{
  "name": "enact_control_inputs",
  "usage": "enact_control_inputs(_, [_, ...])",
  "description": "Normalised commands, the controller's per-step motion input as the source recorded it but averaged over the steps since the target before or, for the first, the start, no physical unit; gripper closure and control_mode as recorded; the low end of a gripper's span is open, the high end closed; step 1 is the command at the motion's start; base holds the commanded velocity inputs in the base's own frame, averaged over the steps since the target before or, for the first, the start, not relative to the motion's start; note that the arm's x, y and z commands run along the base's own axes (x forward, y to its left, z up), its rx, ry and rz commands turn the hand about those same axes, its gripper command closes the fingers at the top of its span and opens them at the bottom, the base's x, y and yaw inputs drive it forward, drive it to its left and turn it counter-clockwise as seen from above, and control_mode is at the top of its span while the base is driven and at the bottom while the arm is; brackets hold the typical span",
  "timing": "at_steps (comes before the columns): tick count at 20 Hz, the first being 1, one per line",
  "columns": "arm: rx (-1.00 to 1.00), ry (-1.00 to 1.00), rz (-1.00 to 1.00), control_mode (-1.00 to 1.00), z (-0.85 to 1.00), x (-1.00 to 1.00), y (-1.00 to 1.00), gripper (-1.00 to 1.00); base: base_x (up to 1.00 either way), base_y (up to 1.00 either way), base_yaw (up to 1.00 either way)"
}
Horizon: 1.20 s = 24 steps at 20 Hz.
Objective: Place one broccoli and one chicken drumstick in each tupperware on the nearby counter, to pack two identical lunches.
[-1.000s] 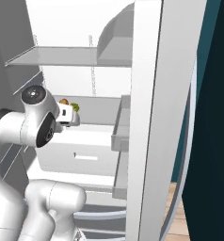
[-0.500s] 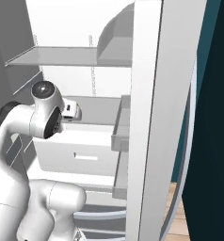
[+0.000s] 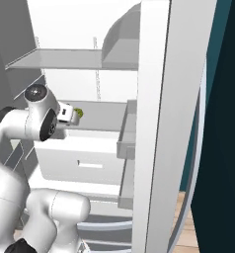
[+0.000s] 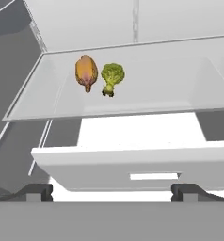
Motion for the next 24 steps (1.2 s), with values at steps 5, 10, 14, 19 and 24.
enact_control_inputs(5, [0.01, 0.01, -0.03, -1.00, 0.00, 0.38, 0.02, -1.00, 0.00, 0.00, 0.00])
enact_control_inputs(10, [0.00, 0.01, -0.02, -1.00, -0.07, 0.34, 0.07, -1.00, 0.00, 0.00, 0.00])
enact_control_inputs(14, [0.00, 0.00, -0.01, -1.00, -0.24, 0.27, 0.09, -1.00, 0.00, 0.00, 0.00])
enact_control_inputs(19, [0.00, 0.00, 0.00, -1.00, -0.21, 0.35, 0.01, -1.00, 0.00, 0.00, 0.00])
enact_control_inputs(24, [0.00, 0.00, 0.00, -1.00, -0.16, 0.39, 0.02, -1.00, 0.00, 0.00, 0.00])
